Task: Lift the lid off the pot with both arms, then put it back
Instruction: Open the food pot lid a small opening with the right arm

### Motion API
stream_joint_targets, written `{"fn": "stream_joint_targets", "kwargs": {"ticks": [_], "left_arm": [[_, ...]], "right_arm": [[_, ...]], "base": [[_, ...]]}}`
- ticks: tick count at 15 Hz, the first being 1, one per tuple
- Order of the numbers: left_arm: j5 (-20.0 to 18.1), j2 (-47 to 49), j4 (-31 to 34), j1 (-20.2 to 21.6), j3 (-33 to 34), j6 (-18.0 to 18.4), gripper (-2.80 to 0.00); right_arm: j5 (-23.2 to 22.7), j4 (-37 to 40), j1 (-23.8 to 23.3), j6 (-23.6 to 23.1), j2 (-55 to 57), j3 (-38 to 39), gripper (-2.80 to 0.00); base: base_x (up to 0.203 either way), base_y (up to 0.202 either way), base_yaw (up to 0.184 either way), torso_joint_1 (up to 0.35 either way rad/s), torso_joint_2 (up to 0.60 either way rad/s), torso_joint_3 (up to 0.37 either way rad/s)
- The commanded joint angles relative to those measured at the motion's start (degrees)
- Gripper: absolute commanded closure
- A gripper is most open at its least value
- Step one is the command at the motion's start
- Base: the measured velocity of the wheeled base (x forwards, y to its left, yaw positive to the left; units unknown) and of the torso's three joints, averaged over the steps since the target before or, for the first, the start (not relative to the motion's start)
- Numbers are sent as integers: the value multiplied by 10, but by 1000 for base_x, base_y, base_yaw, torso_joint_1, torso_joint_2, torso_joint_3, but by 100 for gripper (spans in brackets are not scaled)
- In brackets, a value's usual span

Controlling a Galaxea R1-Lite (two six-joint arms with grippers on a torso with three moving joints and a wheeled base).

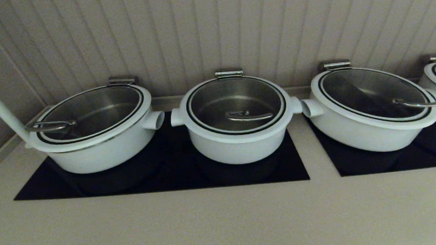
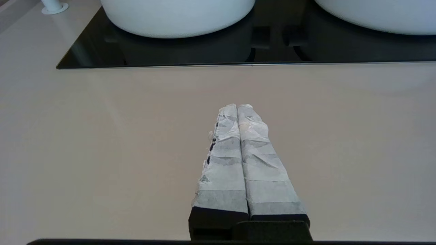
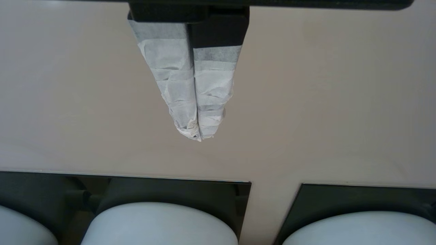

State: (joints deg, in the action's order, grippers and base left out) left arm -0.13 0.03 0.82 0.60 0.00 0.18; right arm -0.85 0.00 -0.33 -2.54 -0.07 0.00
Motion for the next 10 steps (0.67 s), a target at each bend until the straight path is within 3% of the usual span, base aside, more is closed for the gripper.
{"fn": "stream_joint_targets", "kwargs": {"ticks": [1, 6, 10], "left_arm": [[0, 1, 0, 0, 0, 0, 0], [0, 1, 0, 0, 0, 0, 0], [0, 1, 0, 0, 0, 0, 0]], "right_arm": [[0, 0, 0, 3, 1, 0, 0], [-11, -2, 0, -26, 1, -5, 0], [-39, 14, 0, -30, 2, -63, 0]], "base": [[0, 0, 0, 0, 0, 0], [0, 0, 0, 0, 0, 0], [0, 0, 0, 0, 0, 0]]}}
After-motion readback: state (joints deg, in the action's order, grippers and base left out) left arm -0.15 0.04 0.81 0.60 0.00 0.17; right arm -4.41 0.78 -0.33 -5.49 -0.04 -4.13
